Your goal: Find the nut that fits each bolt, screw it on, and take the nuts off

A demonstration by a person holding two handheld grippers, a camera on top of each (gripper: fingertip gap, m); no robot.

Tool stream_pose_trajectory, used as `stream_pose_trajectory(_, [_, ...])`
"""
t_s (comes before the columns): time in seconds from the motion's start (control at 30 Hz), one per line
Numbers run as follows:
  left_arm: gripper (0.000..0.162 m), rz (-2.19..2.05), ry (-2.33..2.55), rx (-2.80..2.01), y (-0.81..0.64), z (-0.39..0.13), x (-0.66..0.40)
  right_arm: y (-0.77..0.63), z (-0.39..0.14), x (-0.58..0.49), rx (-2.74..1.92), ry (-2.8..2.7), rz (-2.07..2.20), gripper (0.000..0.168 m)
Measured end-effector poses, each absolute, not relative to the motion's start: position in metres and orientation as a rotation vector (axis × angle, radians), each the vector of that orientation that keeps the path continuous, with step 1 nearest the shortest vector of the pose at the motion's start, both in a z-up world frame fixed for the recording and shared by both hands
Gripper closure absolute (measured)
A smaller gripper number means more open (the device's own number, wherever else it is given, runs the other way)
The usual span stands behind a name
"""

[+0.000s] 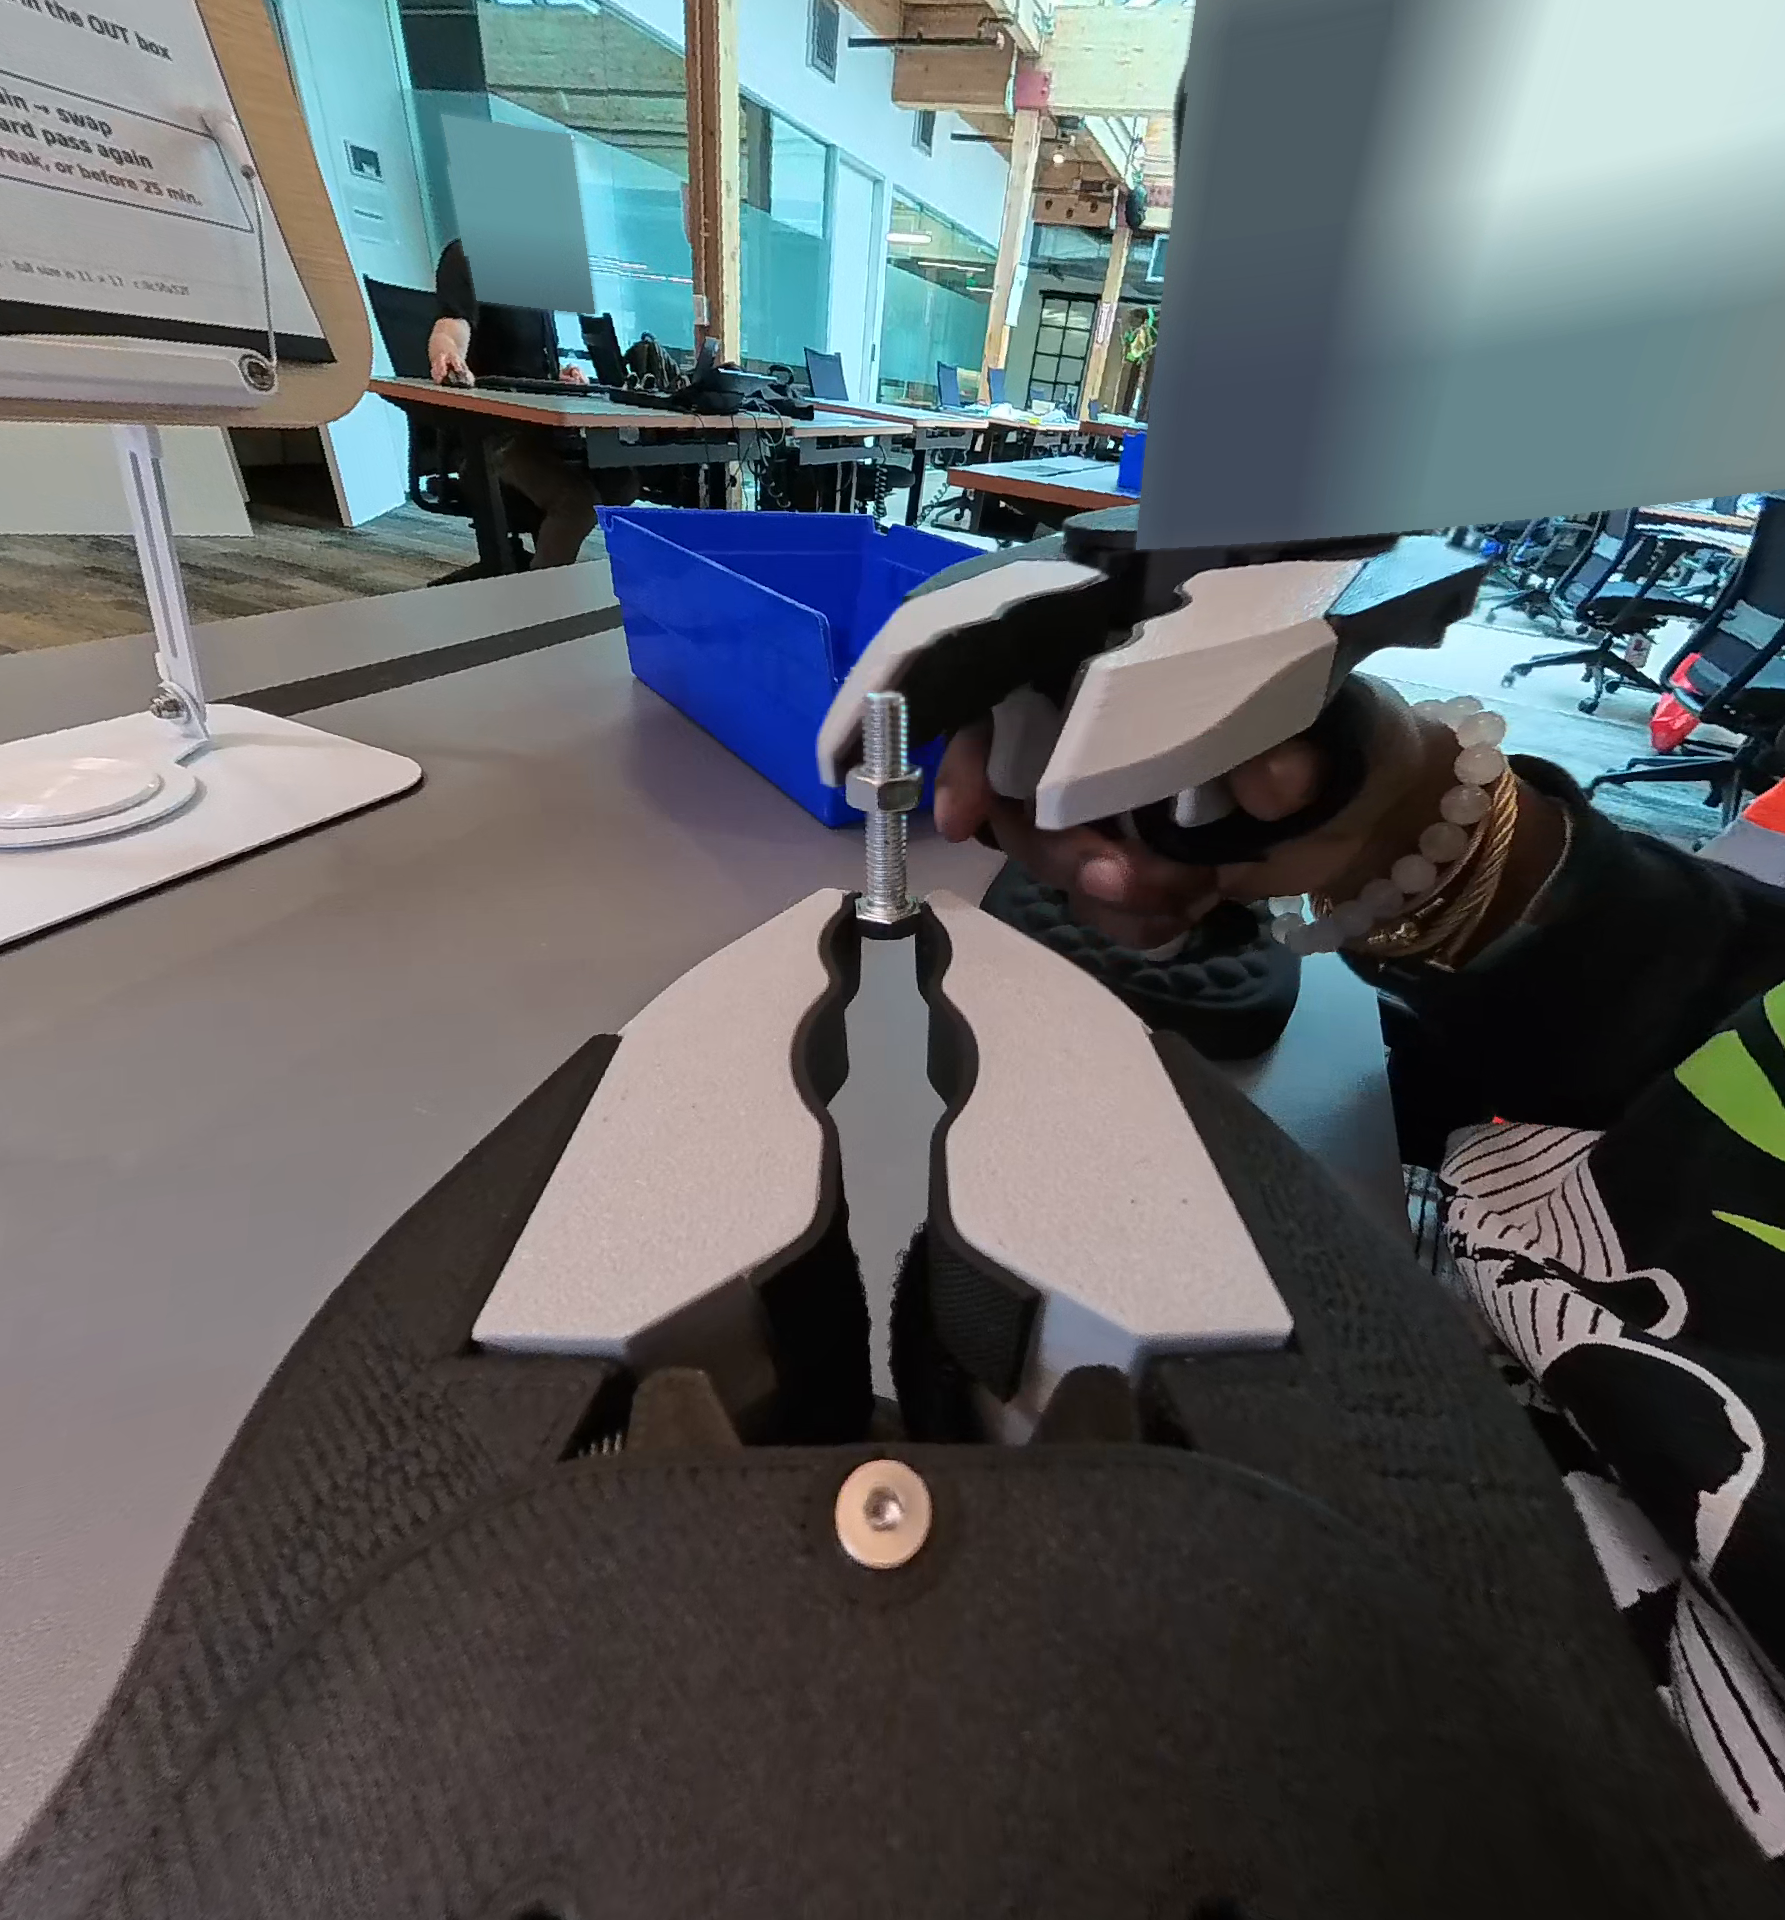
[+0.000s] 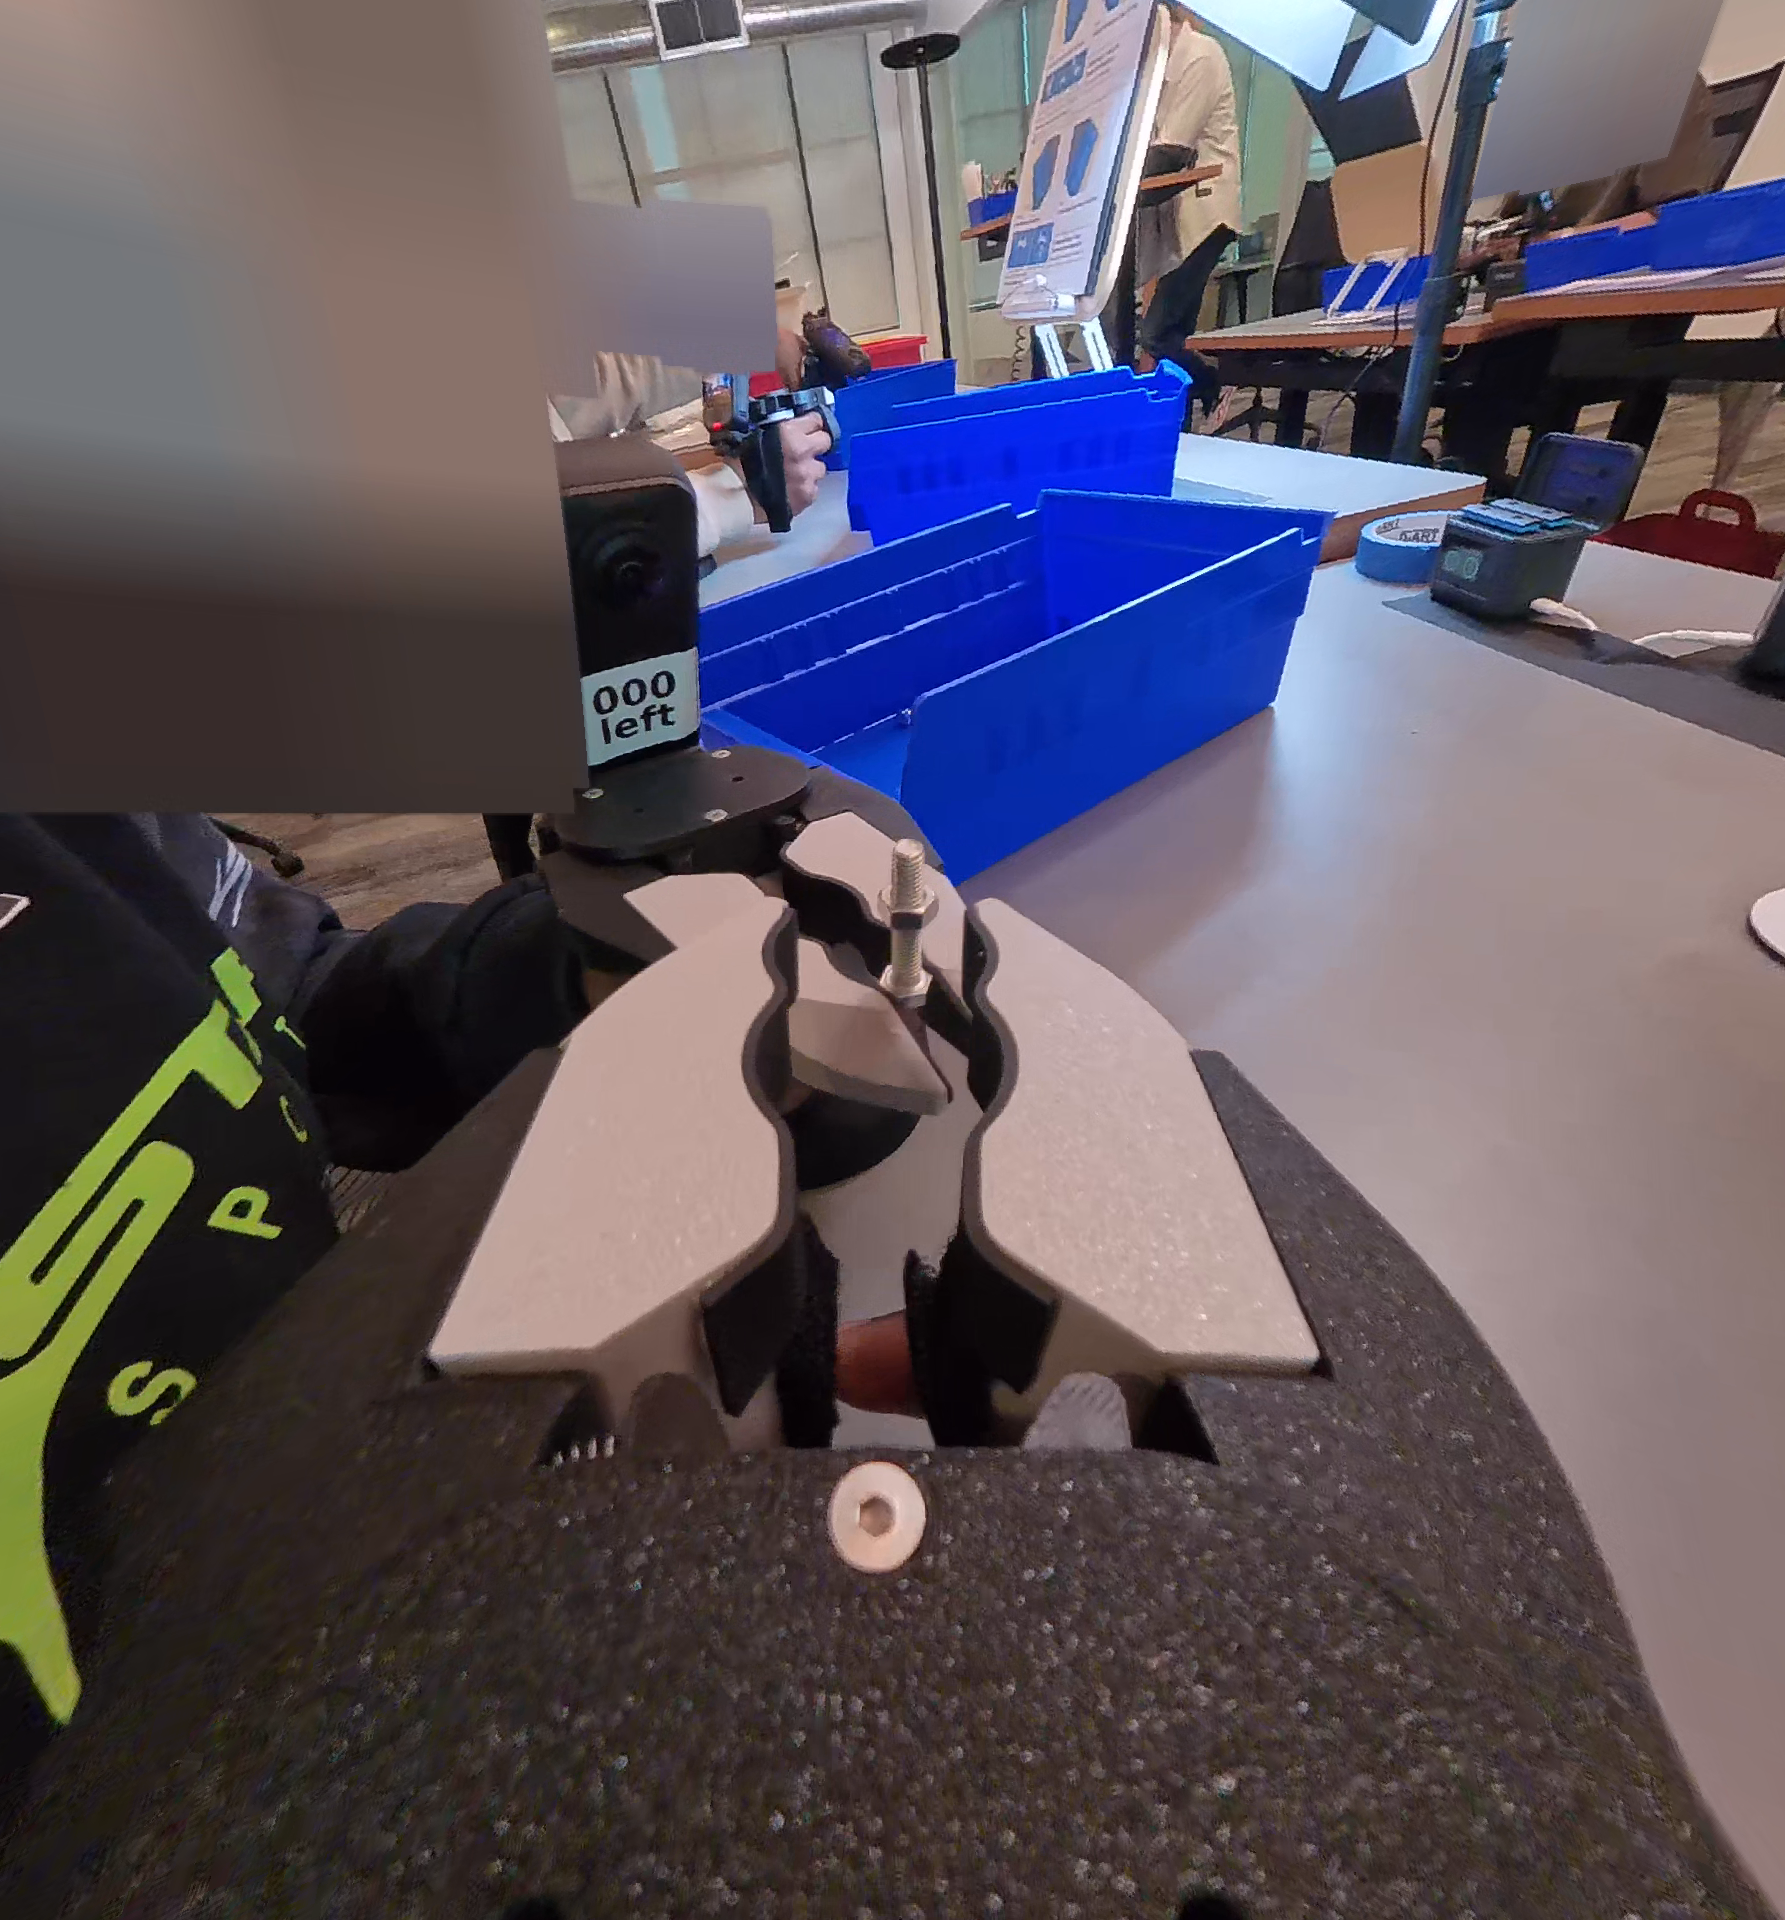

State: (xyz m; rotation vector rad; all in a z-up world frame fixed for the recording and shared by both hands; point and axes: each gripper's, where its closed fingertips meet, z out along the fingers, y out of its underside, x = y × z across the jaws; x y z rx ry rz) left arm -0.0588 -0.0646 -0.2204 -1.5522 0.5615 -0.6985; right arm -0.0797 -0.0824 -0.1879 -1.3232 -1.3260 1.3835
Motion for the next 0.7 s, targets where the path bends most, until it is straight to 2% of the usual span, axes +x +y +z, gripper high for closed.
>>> stream_pose_trajectory(0.17, [0.152, -0.701, 0.557, -1.553, -0.0644, -0.2203, -0.0593, -0.0868, -0.1855, -0.0849, -1.304, -1.341, 1.406, 0.137])
stream_pose_trajectory(0.4, [0.152, -0.702, 0.557, -1.553, -0.0643, -0.2204, -0.0594, -0.0846, -0.1850, -0.0770, -1.310, -1.332, 1.398, 0.144])
stream_pose_trajectory(0.7, [0.152, -0.699, 0.559, -1.556, -0.0643, -0.2208, -0.0590, -0.0864, -0.1855, -0.0817, -1.310, -1.340, 1.398, 0.140])
